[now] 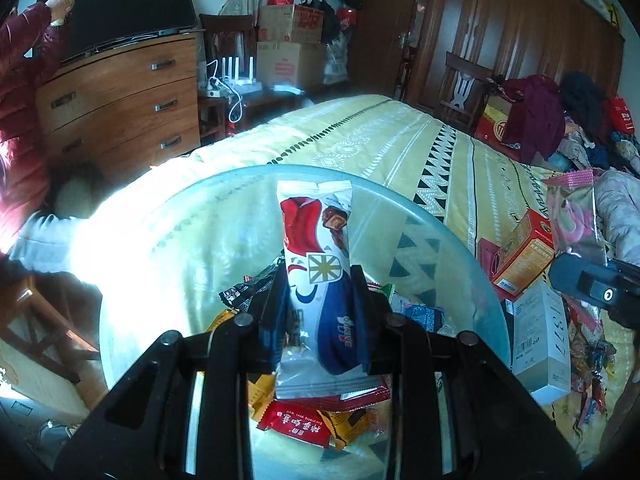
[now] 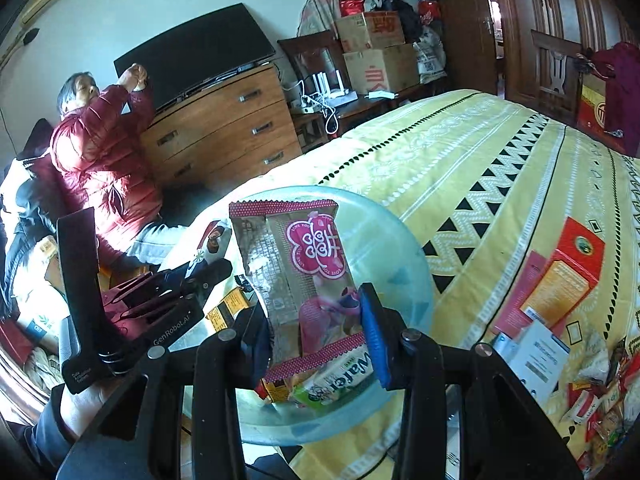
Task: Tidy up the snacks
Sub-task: 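Carry both snacks over the glass bowl and open both tools to drop them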
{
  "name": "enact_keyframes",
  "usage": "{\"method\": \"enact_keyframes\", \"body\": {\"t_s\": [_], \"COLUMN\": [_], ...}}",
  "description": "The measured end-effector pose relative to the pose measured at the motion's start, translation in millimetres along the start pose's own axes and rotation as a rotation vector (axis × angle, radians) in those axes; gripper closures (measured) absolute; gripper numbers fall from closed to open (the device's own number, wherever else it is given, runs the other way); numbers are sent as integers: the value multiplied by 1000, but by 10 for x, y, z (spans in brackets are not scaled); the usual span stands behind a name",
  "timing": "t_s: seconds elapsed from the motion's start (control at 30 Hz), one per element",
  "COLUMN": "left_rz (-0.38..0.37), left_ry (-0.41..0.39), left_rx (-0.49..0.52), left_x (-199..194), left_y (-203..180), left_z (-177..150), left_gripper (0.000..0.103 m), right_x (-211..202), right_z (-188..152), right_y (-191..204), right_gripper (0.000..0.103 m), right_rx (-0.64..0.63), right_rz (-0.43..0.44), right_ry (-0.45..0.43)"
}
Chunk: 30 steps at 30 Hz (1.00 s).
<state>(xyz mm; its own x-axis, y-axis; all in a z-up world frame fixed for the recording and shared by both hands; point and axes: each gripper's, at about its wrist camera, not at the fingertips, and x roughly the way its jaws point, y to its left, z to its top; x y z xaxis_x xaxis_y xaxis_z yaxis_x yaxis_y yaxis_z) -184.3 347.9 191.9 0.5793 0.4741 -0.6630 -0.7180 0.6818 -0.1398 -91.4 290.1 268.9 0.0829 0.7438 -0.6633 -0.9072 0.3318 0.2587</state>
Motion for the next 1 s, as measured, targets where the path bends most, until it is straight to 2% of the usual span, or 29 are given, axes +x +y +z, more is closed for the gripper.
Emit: {"method": "enact_keyframes", "body": {"t_s": [0.43, 0.57, 0.63, 0.7, 0.77, 0.83, 0.9, 1.0], "left_rz": [-37, -32, -23, -7, 3, 20, 39, 55], "left_ry": [57, 77, 76, 65, 58, 57, 61, 62], "left_rx": [-20, -11, -10, -10, -6, 2, 6, 16], "left_x": [172, 187, 179, 153, 144, 144, 150, 147], "left_y": [182, 170, 165, 168, 161, 145, 134, 112], "left_z": [-2, 2, 10, 16, 16, 12, 12, 8], "left_gripper": [74, 72, 64, 44, 37, 31, 20, 13], "right_x": [320, 418, 449, 464, 447, 413, 357, 236], "right_z": [22, -4, -22, -40, -53, -58, -66, -81], "right_y": [143, 152, 141, 123, 101, 80, 72, 73], "right_gripper": [59, 55, 54, 52, 44, 40, 37, 36], "right_rx": [-20, -21, -14, -6, 2, 9, 11, 8], "right_rz": [-6, -4, -4, -3, -9, -11, -23, -48], "right_ry": [57, 79, 85, 89, 83, 76, 65, 45]}}
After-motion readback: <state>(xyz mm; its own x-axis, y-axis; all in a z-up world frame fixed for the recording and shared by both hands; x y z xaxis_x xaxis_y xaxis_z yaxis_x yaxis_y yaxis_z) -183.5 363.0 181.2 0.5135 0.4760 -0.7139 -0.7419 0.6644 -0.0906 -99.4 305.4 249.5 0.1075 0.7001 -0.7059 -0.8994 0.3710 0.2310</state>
